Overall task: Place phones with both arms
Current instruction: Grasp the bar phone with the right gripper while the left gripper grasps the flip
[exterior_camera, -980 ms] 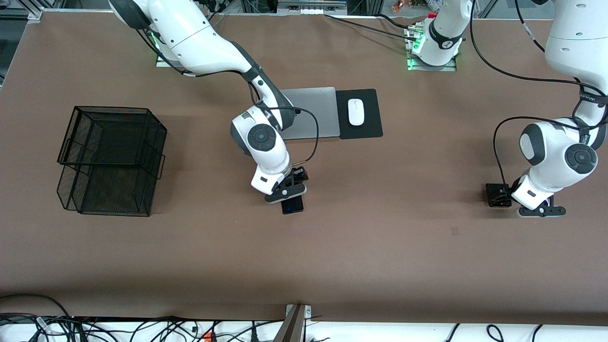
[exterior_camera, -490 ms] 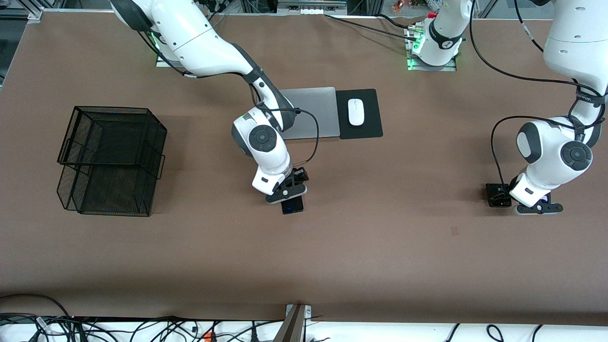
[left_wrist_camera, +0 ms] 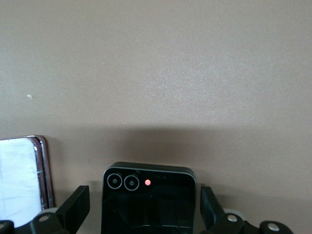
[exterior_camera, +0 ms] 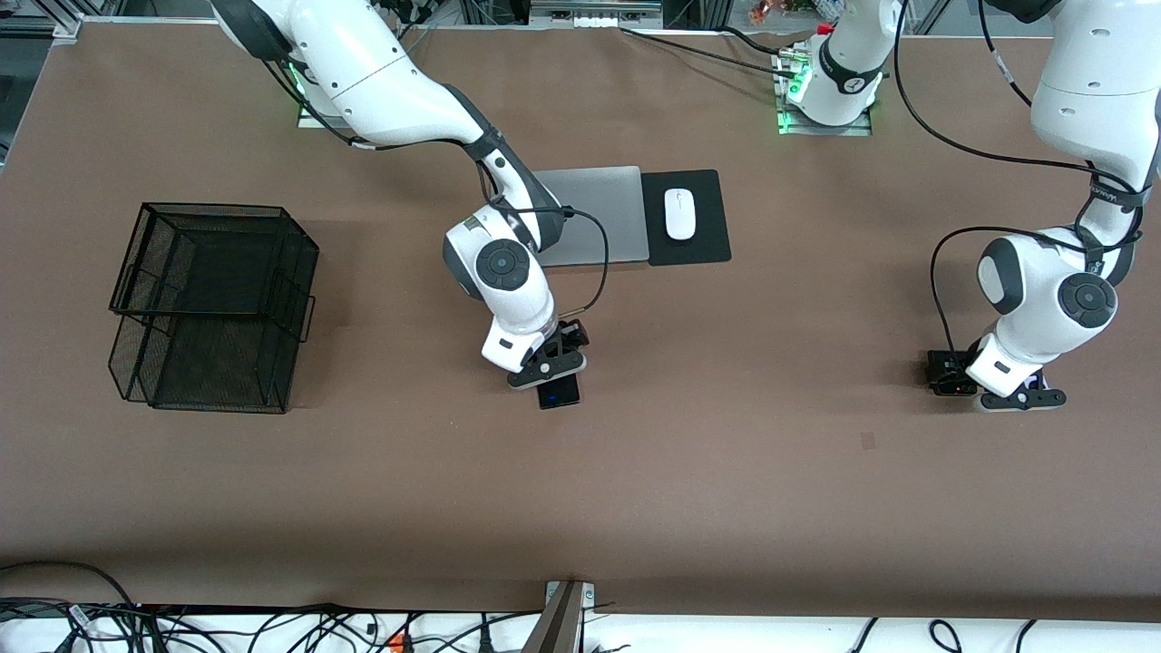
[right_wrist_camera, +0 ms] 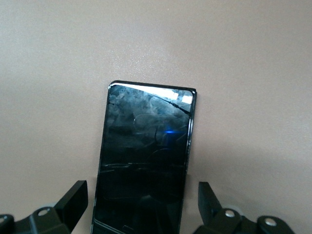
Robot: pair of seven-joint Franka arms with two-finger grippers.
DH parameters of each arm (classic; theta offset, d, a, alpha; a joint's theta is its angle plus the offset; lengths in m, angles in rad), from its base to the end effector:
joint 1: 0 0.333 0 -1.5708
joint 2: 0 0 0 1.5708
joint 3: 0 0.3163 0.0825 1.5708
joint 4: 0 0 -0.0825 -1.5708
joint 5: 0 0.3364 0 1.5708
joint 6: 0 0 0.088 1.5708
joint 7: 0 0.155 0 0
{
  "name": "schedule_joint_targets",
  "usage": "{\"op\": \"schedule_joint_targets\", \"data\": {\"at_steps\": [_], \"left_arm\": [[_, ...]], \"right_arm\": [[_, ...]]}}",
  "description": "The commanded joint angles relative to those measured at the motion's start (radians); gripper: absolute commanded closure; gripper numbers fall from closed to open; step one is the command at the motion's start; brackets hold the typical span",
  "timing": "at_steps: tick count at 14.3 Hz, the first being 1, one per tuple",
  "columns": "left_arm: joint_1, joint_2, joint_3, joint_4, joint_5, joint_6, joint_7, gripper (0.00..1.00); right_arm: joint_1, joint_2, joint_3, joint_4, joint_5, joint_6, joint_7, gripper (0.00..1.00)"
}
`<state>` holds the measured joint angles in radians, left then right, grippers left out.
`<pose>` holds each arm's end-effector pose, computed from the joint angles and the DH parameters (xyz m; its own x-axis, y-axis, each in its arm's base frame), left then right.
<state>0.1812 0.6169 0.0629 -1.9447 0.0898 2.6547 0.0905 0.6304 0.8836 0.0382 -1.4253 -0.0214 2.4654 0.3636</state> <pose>0.5882 0.1452 0.1616 0.9950 0.0589 0.0809 0.0663 -0.9934 -0.0931 0.5624 0.4372 0.1655 0.9459 0.2920 0.1414 0.3036 -0.9503 -0.0685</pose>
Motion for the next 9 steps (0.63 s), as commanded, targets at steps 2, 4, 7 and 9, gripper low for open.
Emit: {"op": "schedule_joint_targets", "data": {"at_steps": [2, 4, 7, 9], "left_arm": [[0.007, -0.003, -0.009, -0.023, -0.015, 0.021, 0.0, 0.0], [0.007, -0.003, -0.009, -0.025, -0.015, 0.021, 0.0, 0.0], [0.007, -0.011, -0.009, -0.046, -0.015, 0.021, 0.0, 0.0], [0.007, -0.013, -0.009, -0.065, -0.015, 0.046, 0.0, 0.0]], "right_arm": [[0.015, 0.026, -0.009, 0.028, -0.015, 0.01, 0.006, 0.0], [0.015, 0.028, -0.009, 0.028, -0.015, 0.013, 0.006, 0.0], [0.015, 0.034, -0.011, 0.026, -0.028, 0.027, 0.006, 0.0], [0.015, 0.034, -0.011, 0.025, -0.029, 0.033, 0.006, 0.0]]}}
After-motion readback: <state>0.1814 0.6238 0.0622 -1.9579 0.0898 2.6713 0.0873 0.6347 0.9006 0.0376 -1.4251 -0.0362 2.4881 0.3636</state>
